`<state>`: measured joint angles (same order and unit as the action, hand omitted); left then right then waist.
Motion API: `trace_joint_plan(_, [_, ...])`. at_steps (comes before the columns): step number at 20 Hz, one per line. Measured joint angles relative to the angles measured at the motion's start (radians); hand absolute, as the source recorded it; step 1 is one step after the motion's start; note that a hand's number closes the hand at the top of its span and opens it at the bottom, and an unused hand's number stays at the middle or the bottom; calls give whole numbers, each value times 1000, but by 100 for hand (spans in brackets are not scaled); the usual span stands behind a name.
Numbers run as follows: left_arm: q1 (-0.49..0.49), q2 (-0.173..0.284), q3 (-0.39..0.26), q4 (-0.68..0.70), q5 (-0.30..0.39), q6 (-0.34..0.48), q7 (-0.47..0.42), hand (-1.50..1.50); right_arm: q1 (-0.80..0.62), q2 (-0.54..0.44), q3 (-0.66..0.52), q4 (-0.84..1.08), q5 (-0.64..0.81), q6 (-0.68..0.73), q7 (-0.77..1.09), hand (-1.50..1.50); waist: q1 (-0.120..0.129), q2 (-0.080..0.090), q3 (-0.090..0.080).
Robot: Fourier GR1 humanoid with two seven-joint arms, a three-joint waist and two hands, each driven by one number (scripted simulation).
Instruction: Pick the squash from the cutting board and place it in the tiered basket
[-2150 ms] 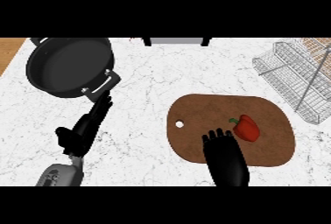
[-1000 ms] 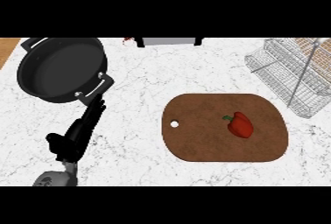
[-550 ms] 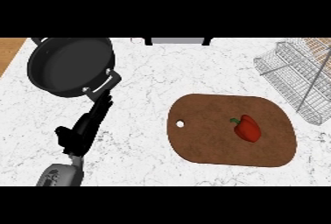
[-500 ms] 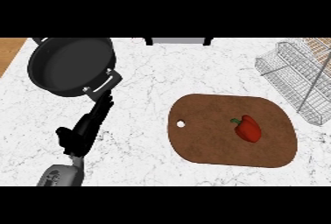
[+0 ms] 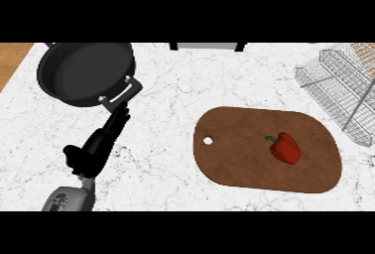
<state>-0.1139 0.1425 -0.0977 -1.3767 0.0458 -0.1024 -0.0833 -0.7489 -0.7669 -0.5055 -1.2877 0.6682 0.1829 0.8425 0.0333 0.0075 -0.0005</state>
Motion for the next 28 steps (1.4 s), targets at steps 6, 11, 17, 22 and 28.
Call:
trace_joint_plan(6, [-29,2,17,30,-1,-9,-2,0,-155,5,59,320,37,-104,-122,150,0,2,1])
trace_joint_plan(11, [-16,-15,6,37,-16,-3,-18,0,-263,17,79,546,67,-199,-212,150,5,4,1])
trace_joint_plan(17, [-29,-35,-4,27,-29,12,7,0,-351,36,52,738,51,-286,-308,150,9,6,2])
trace_joint_plan(22, [-20,-20,9,17,-13,-13,2,0,-419,42,-5,847,6,-331,-321,150,15,8,2])
trace_joint_plan(28, [-9,-25,6,21,-27,-5,-13,0,-463,61,-121,920,-105,-370,-235,-150,7,6,2])
